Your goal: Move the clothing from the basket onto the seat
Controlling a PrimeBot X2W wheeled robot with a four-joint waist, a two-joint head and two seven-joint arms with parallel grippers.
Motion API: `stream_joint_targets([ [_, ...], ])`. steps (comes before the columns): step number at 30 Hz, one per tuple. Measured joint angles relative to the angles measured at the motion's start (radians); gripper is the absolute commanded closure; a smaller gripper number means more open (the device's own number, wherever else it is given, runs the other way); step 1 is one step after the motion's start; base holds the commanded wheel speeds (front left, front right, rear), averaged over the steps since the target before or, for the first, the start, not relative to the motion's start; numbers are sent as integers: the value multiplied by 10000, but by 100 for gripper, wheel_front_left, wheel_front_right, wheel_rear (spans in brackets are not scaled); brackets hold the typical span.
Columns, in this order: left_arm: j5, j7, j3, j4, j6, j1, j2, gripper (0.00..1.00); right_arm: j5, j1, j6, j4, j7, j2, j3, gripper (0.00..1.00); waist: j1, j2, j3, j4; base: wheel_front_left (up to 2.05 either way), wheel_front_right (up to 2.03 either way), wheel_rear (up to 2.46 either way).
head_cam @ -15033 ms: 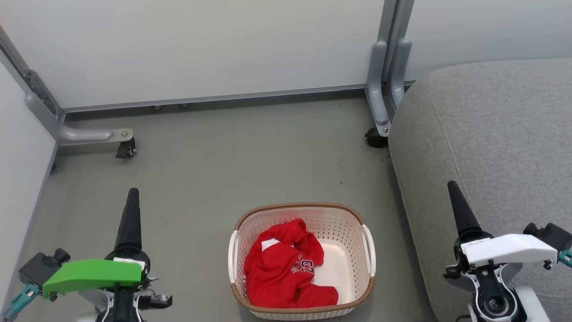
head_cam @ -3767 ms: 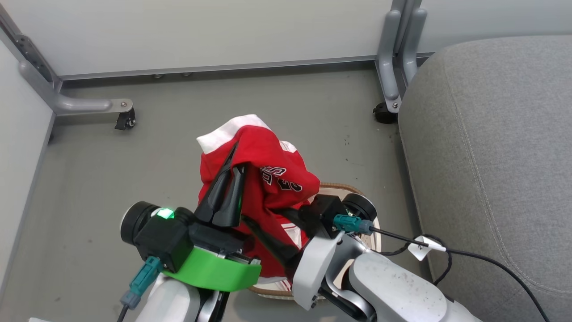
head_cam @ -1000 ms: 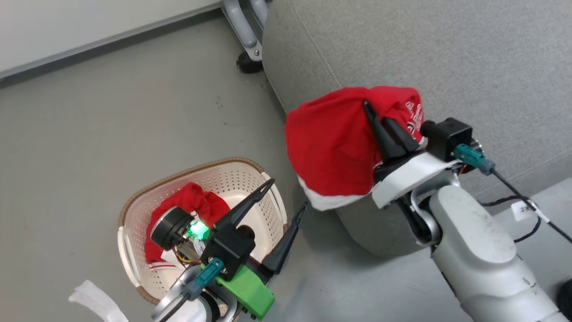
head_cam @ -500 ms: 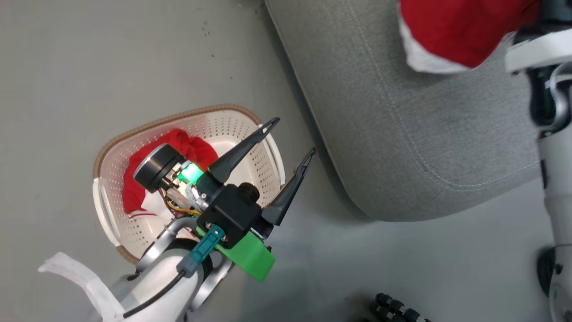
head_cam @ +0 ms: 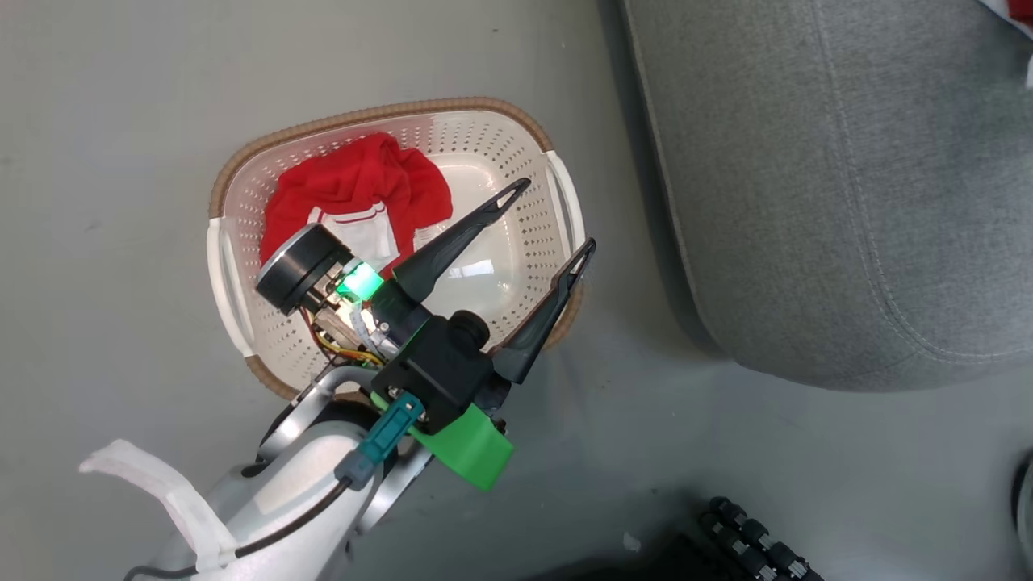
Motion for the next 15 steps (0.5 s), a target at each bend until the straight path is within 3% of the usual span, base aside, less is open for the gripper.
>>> stream_joint_targets([
  [6, -4, -341, -19, 288, 125, -1, -75, 0, 0, 1058, 2, -79, 0, 566, -337, 0, 0, 0, -17, 248, 0, 0, 0],
  [15, -290, -1053, -15, 786, 364, 328, -219, 0, -232, 3192, 0, -1400, 0, 1262, -525, 0, -1, 0, -828, 257, 0, 0, 0],
])
